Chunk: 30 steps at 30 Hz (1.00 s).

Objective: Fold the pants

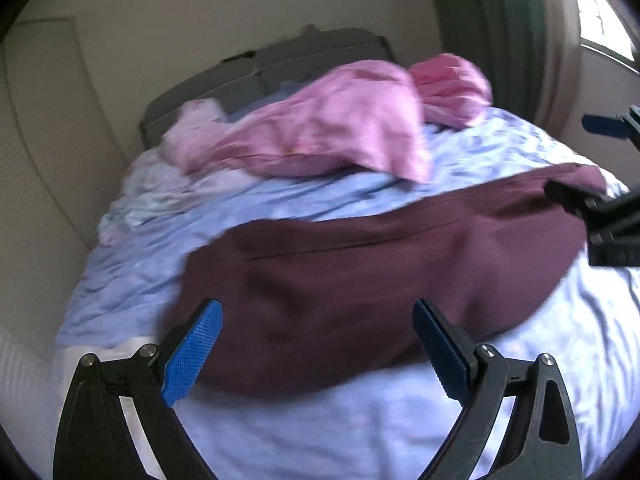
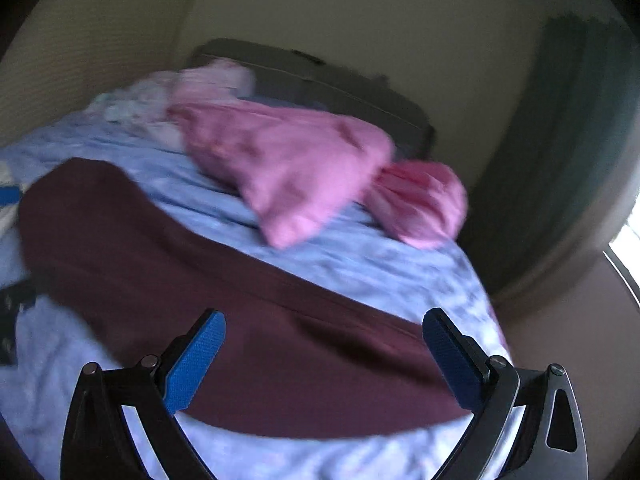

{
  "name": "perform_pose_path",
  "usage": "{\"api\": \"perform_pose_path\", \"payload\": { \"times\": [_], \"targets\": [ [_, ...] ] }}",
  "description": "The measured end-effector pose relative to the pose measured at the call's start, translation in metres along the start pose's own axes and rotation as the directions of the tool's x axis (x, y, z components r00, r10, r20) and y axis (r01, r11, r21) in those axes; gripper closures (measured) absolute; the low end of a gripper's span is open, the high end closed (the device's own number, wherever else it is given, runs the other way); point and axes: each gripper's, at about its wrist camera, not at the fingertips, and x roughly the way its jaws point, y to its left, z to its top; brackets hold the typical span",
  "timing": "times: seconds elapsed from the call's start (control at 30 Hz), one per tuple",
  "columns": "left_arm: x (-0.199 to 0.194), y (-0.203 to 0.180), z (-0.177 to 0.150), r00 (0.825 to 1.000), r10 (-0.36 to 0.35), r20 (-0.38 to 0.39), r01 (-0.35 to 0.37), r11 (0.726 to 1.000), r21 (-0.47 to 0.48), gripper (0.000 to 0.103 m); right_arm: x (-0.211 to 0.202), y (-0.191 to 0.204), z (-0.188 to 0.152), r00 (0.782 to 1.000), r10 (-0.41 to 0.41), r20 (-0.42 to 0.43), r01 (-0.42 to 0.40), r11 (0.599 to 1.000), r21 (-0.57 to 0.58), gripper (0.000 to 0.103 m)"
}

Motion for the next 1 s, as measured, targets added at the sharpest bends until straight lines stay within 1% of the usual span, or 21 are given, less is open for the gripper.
{"api": "perform_pose_path", "payload": {
  "times": [0.07,0.13,0.17,0.2,0.27,0.3,0.33,0.37,0.43,0.47,0.5,0.57,0.63,0.67,0.7,0.73,0.77,0.8,0.83,0.9,1.0],
  "targets": [
    [0.004,0.04,-0.003,1.0,0.03,-0.007,-0.03,0.999,-0.025,0.006,0.001,0.035,0.02,0.999,0.037,0.012,-0.036,0.999,-0.022,0.003],
    [0.014,0.08,-0.004,0.999,0.011,-0.035,-0.013,0.998,-0.068,0.006,0.003,0.061,0.036,0.998,0.066,0.016,-0.066,0.998,-0.024,0.003],
    [0.022,0.104,-0.007,0.999,-0.008,-0.046,0.003,0.994,-0.11,0.006,0.005,0.075,0.045,0.996,0.087,0.014,-0.087,0.996,-0.016,0.003],
    [0.031,0.127,-0.007,0.997,-0.047,-0.054,0.038,0.987,-0.154,0.006,0.009,0.09,0.055,0.993,0.116,0.007,-0.116,0.993,0.003,0.003],
    [0.05,0.158,-0.009,0.989,-0.123,-0.079,0.103,0.969,-0.224,0.008,0.018,0.111,0.067,0.986,0.168,-0.002,-0.167,0.985,0.052,0.003],
    [0.064,0.173,-0.01,0.98,-0.176,-0.095,0.145,0.952,-0.271,0.009,0.024,0.122,0.074,0.981,0.192,-0.008,-0.191,0.978,0.084,0.003],
    [0.073,0.182,-0.011,0.971,-0.216,-0.1,0.177,0.935,-0.307,0.016,0.029,0.129,0.078,0.978,0.206,-0.012,-0.204,0.973,0.111,0.003],
    [0.086,0.19,-0.013,0.956,-0.271,-0.111,0.217,0.911,-0.351,0.019,0.037,0.138,0.083,0.975,0.221,-0.019,-0.216,0.966,0.145,0.003],
    [0.11,0.196,-0.016,0.93,-0.34,-0.141,0.262,0.881,-0.395,0.02,0.053,0.15,0.09,0.964,0.263,-0.035,-0.25,0.945,0.212,0.003],
    [0.116,0.195,-0.018,0.922,-0.355,-0.153,0.272,0.877,-0.396,0.02,0.062,0.157,0.092,0.957,0.285,-0.046,-0.266,0.933,0.243,0.003],
    [0.123,0.19,-0.018,0.917,-0.362,-0.166,0.275,0.877,-0.393,0.02,0.07,0.163,0.094,0.954,0.293,-0.057,-0.271,0.929,0.253,0.003],
    [0.138,0.182,-0.018,0.906,-0.378,-0.189,0.286,0.878,-0.385,0.022,0.086,0.177,0.098,0.951,0.3,-0.077,-0.272,0.928,0.255,0.003],
    [0.149,0.177,-0.017,0.9,-0.384,-0.204,0.289,0.879,-0.379,0.026,0.094,0.187,0.101,0.951,0.297,-0.085,-0.269,0.931,0.248,0.003],
    [0.155,0.177,-0.018,0.893,-0.4,-0.205,0.299,0.869,-0.395,0.026,0.098,0.192,0.102,0.95,0.299,-0.087,-0.27,0.931,0.246,0.003],
    [0.161,0.176,-0.018,0.883,-0.422,-0.207,0.31,0.855,-0.416,0.026,0.102,0.197,0.104,0.947,0.307,-0.092,-0.276,0.928,0.251,0.004],
    [0.169,0.176,-0.02,0.869,-0.449,-0.21,0.324,0.836,-0.443,0.029,0.105,0.201,0.104,0.943,0.318,-0.097,-0.285,0.923,0.258,0.004],
    [0.176,0.176,-0.023,0.855,-0.473,-0.211,0.335,0.816,-0.47,0.036,0.108,0.206,0.104,0.938,0.33,-0.105,-0.294,0.919,0.264,0.004],
    [0.183,0.176,-0.027,0.843,-0.491,-0.219,0.336,0.8,-0.497,0.04,0.11,0.208,0.104,0.937,0.333,-0.109,-0.295,0.918,0.264,0.004],
    [0.189,0.176,-0.031,0.837,-0.5,-0.224,0.331,0.787,-0.52,0.045,0.111,0.21,0.103,0.936,0.333,-0.111,-0.296,0.918,0.263,0.004],
    [0.202,0.177,-0.042,0.826,-0.511,-0.239,0.305,0.761,-0.573,0.045,0.114,0.215,0.101,0.938,0.326,-0.122,-0.288,0.923,0.256,0.004],
    [0.217,0.174,-0.059,0.807,-0.539,-0.241,0.288,0.716,-0.636,0.045,0.118,0.215,0.097,0.936,0.327,-0.13,-0.287,0.922,0.259,0.004]
  ]
}}
